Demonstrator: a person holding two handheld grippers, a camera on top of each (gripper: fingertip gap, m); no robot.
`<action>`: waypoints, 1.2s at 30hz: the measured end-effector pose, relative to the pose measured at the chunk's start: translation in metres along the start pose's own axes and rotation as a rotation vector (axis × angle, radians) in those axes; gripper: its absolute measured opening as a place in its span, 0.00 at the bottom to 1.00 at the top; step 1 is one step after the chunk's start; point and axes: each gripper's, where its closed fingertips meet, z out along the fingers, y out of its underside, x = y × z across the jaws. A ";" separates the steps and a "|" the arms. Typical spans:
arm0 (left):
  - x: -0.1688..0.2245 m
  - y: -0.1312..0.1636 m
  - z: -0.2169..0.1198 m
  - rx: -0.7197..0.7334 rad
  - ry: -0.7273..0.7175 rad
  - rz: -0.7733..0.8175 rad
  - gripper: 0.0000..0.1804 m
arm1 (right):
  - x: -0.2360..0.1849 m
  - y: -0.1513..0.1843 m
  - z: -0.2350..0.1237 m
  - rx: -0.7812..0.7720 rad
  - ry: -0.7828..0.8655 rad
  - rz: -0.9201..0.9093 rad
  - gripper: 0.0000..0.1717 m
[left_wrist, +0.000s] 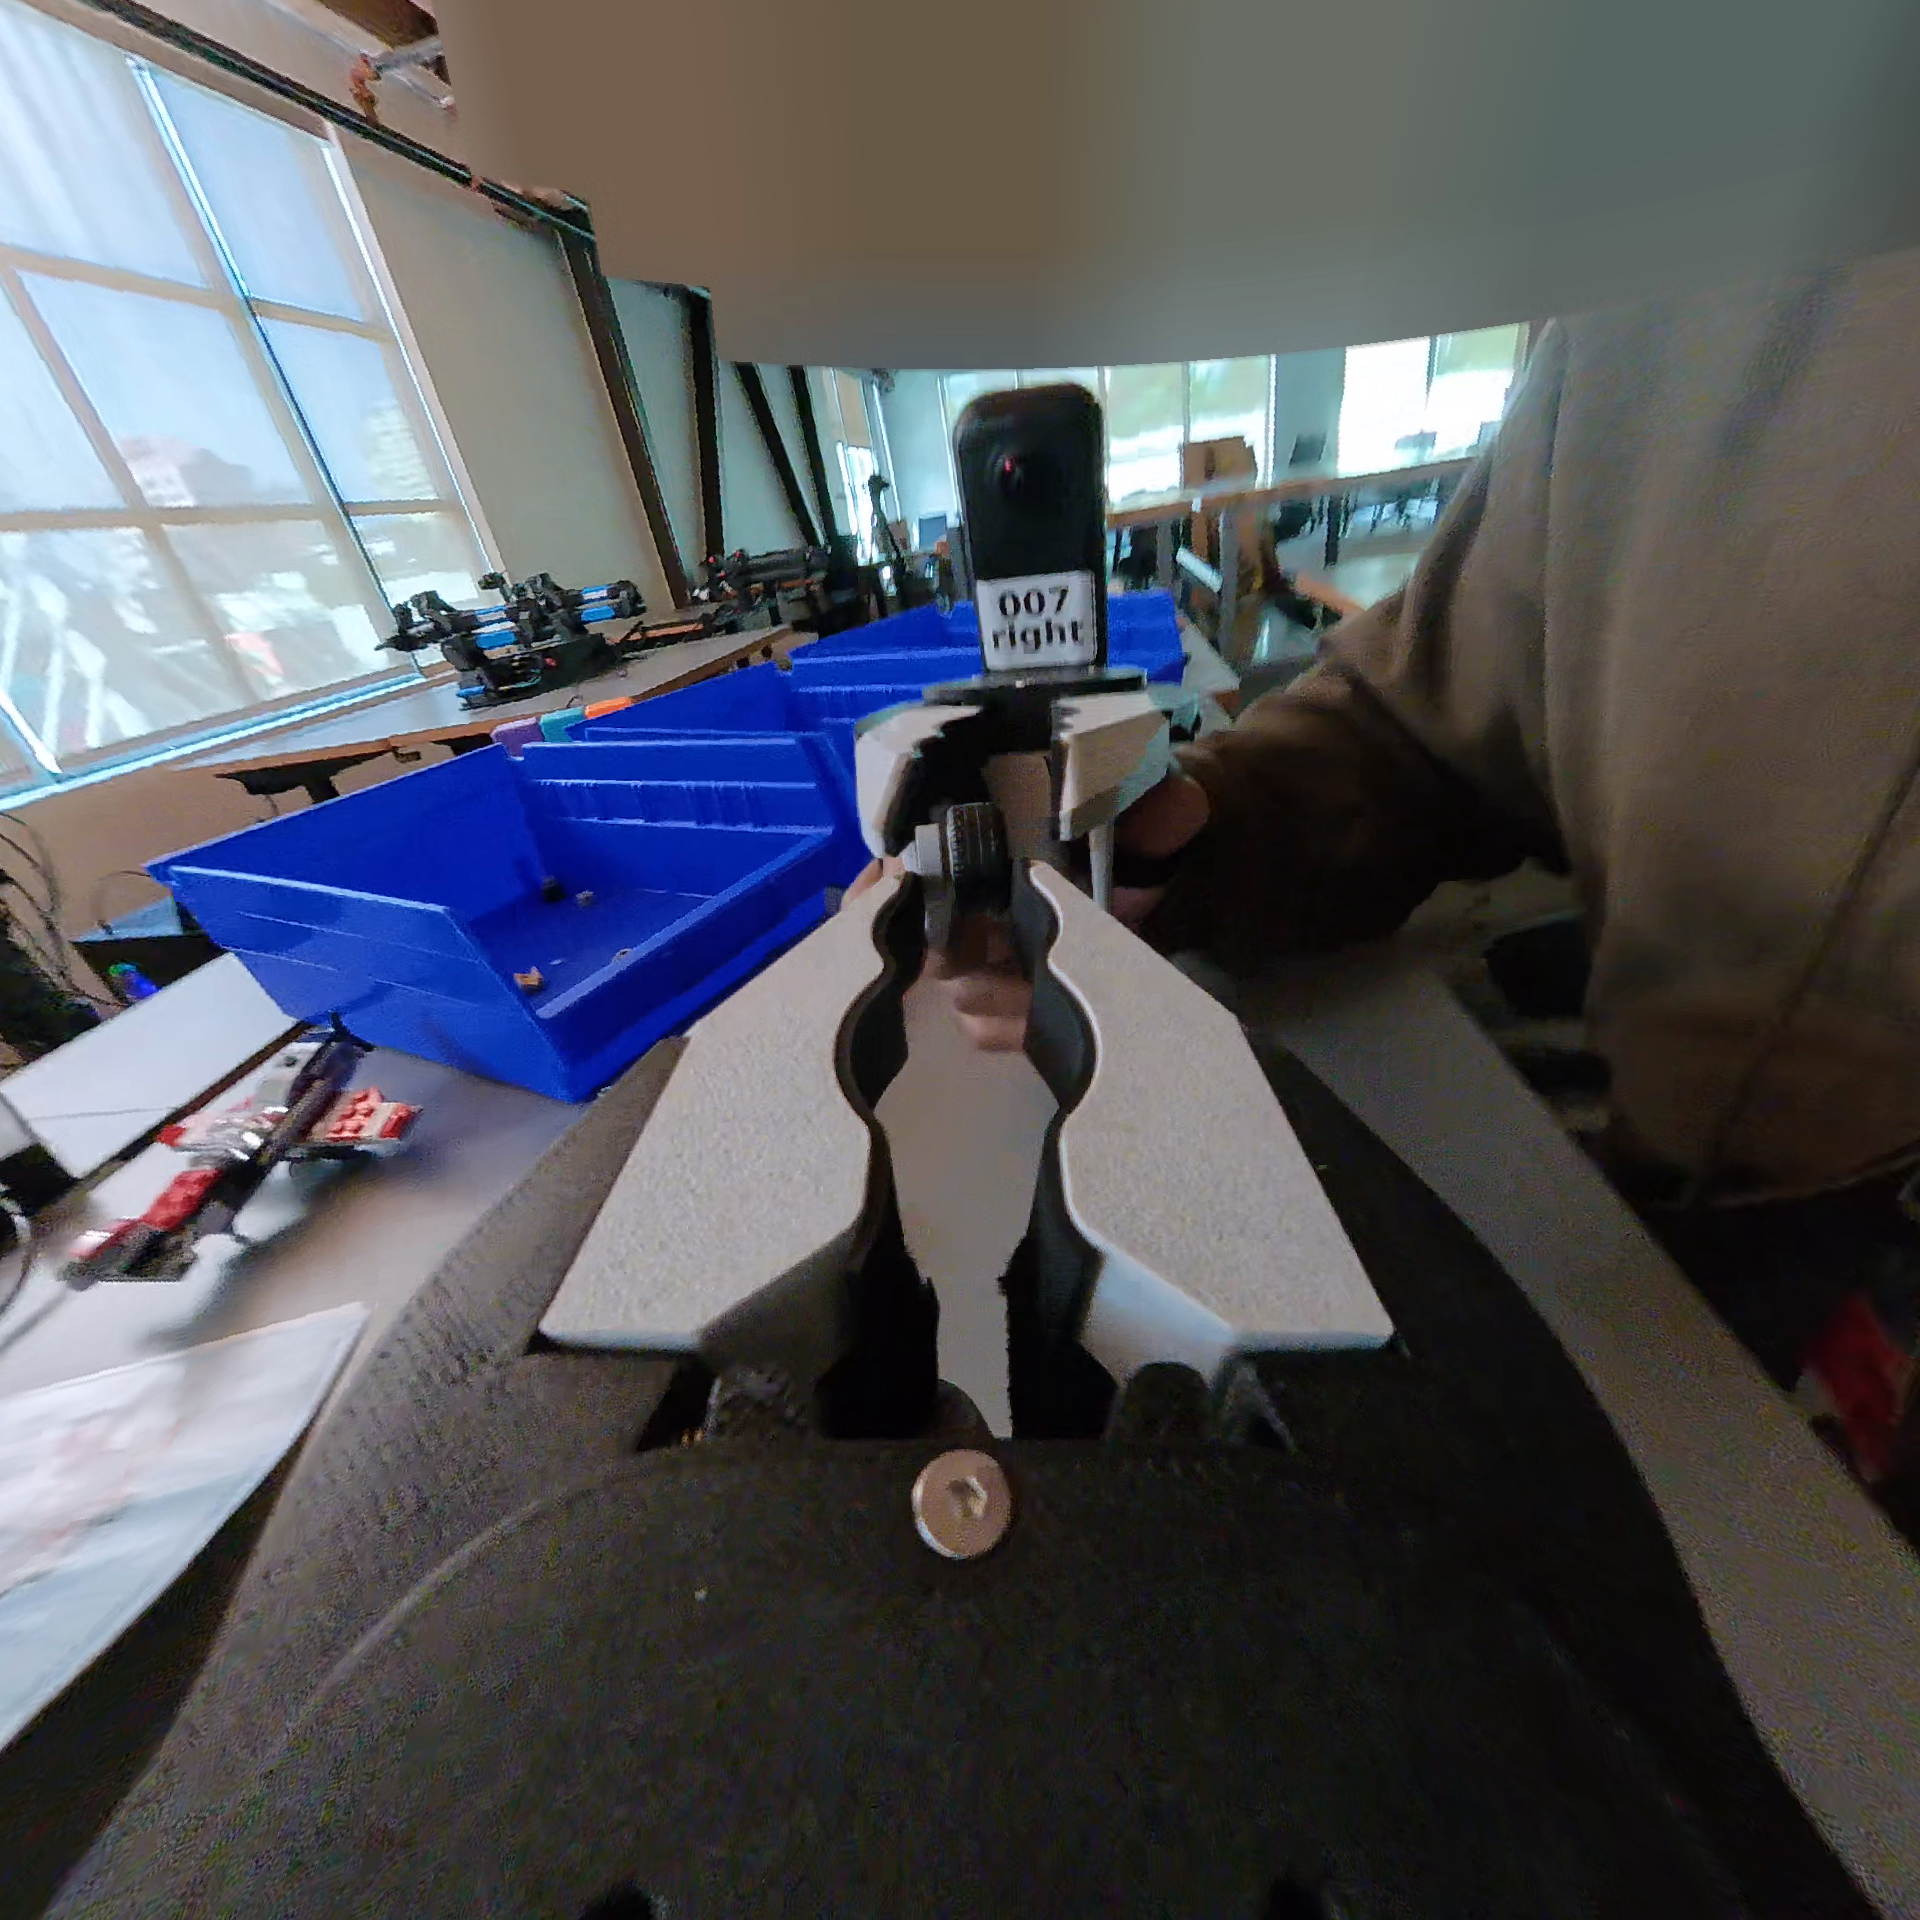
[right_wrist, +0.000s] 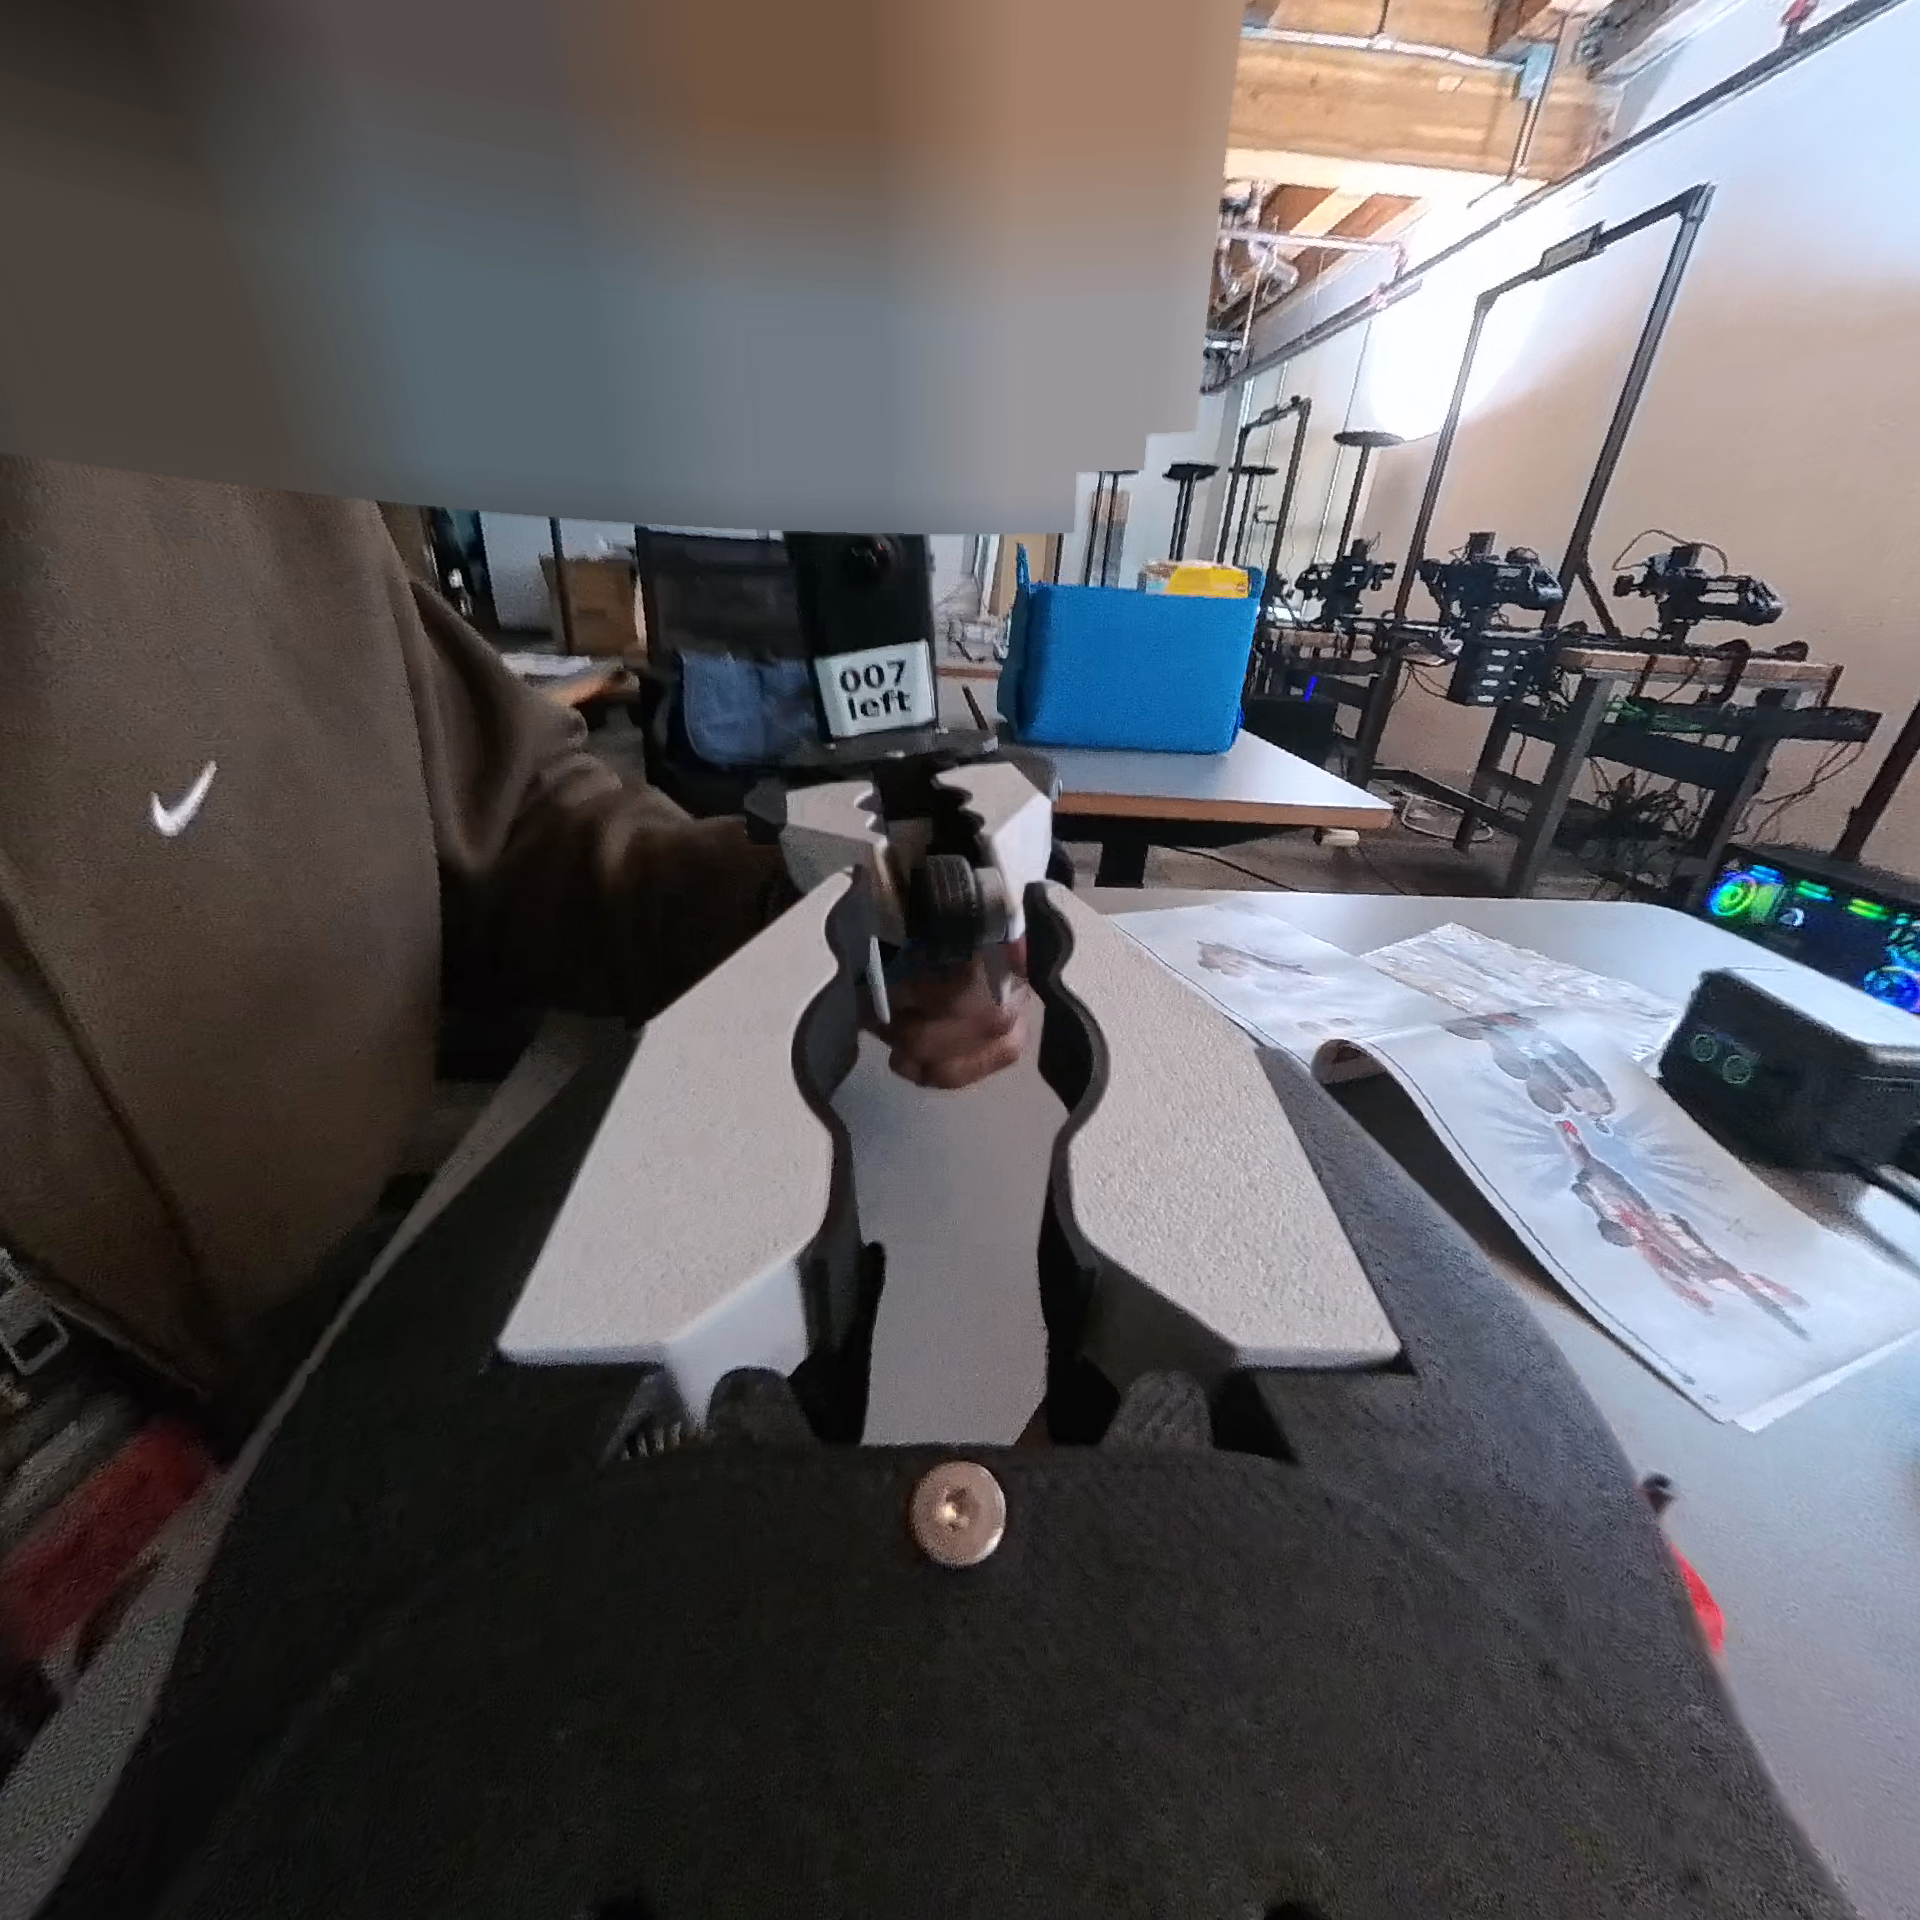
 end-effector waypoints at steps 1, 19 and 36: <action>0.003 0.002 0.001 -0.020 0.003 0.039 0.09 | -0.002 0.002 0.000 -0.020 -0.003 -0.024 0.17; 0.026 0.024 0.005 -0.122 0.107 0.190 0.09 | -0.023 0.023 -0.008 -0.146 -0.110 -0.130 0.09; 0.033 0.021 0.005 -0.086 0.187 0.065 0.09 | -0.028 0.021 -0.011 -0.123 -0.243 0.187 0.09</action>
